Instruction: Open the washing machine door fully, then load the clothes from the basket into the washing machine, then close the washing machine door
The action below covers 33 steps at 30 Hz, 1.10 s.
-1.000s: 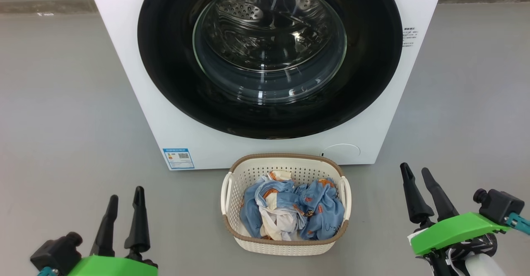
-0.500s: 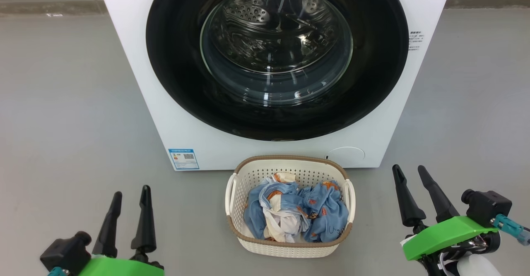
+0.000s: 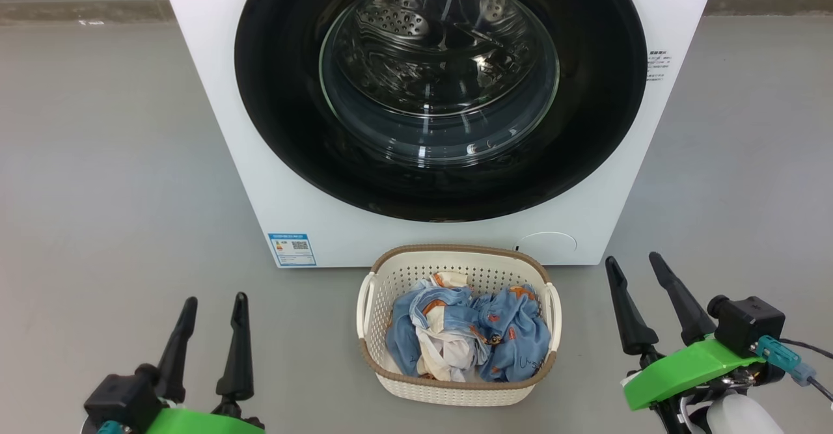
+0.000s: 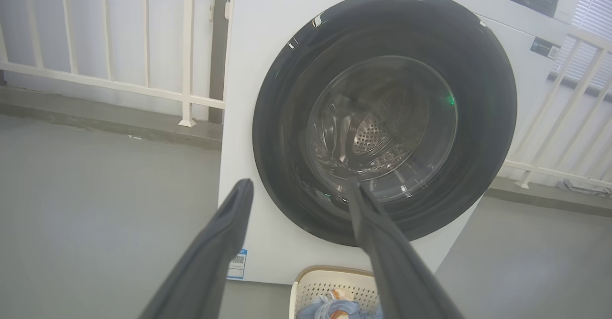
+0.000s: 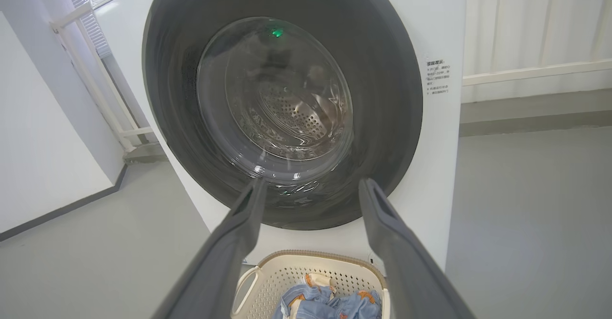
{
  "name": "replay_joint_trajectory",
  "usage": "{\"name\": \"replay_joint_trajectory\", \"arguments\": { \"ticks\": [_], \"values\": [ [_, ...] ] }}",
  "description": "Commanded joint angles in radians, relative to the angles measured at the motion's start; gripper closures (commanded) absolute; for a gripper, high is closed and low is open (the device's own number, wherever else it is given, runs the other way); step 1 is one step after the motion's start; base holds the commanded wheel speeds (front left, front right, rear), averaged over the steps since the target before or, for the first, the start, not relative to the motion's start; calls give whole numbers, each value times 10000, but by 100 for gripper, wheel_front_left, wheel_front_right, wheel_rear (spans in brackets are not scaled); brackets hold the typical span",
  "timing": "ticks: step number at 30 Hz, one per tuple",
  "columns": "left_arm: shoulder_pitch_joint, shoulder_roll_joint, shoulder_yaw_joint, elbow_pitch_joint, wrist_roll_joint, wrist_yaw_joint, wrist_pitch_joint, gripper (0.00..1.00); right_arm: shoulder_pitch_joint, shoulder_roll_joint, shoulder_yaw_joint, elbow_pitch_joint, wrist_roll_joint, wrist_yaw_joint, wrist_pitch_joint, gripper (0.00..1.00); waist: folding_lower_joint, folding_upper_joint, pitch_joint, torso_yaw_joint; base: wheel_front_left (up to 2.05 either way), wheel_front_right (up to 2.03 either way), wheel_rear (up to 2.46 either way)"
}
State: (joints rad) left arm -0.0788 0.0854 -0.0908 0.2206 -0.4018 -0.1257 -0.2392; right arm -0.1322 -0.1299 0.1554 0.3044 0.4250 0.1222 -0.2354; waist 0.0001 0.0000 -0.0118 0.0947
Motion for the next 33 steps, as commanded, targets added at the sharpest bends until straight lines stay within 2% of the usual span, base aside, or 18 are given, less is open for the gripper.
{"name": "replay_joint_trajectory", "arguments": {
  "ticks": [1,13,33],
  "values": [
    [-499,217,258,-213,354,-48,-149,0,-398,-115,226,-289,-342,83,-187,0,0,0,-3,6,0,0,0],
    [-514,221,354,-273,462,-50,-226,0,-307,8,-235,-456,-629,85,-264,0,0,0,31,11,0,0,0],
    [-521,204,460,-226,544,-50,-226,0,-333,72,-173,-197,-589,85,-264,0,0,0,33,-5,0,0,0]
  ]
}}
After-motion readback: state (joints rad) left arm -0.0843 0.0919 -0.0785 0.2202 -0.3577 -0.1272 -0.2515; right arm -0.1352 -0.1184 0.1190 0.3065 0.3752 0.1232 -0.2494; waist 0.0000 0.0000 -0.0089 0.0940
